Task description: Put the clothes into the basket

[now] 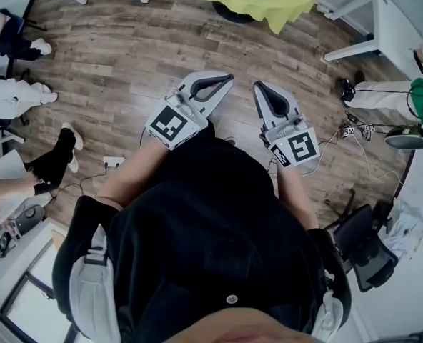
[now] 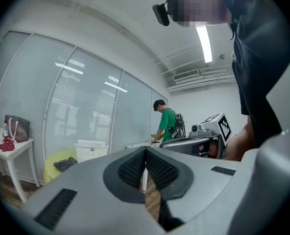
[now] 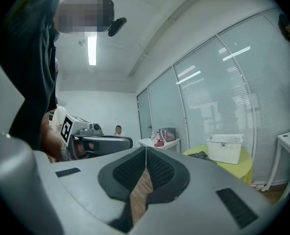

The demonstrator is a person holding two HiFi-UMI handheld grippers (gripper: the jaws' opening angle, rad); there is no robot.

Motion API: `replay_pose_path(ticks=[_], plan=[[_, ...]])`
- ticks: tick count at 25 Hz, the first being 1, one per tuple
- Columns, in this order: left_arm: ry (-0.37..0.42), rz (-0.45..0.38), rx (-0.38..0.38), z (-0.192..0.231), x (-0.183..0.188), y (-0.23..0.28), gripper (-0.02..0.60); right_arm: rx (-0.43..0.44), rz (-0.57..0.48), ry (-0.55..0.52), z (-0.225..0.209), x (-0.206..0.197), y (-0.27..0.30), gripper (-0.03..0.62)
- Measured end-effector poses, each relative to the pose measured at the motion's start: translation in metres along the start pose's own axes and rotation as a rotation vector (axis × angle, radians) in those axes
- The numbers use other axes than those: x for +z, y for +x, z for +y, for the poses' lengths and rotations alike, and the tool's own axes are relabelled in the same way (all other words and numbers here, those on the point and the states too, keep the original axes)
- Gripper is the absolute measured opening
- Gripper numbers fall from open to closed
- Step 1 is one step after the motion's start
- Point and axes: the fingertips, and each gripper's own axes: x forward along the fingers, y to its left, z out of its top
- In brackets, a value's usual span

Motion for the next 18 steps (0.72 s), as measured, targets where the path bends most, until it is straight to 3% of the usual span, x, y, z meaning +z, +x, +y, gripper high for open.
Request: replay_pose_path(ticks=[9,18], plan=[[0.011,-0.003,-0.019,0.087,0.007,-0.009,0.011,-0.002,0.014,-0.011,-0.009,0.011,0.090,0.026],[0.008,-0.015,-0.007,0.146,0.017,-0.001,0.009,-0.033,-0.020,-0.032,-0.037,0.024,0.138,0.025]])
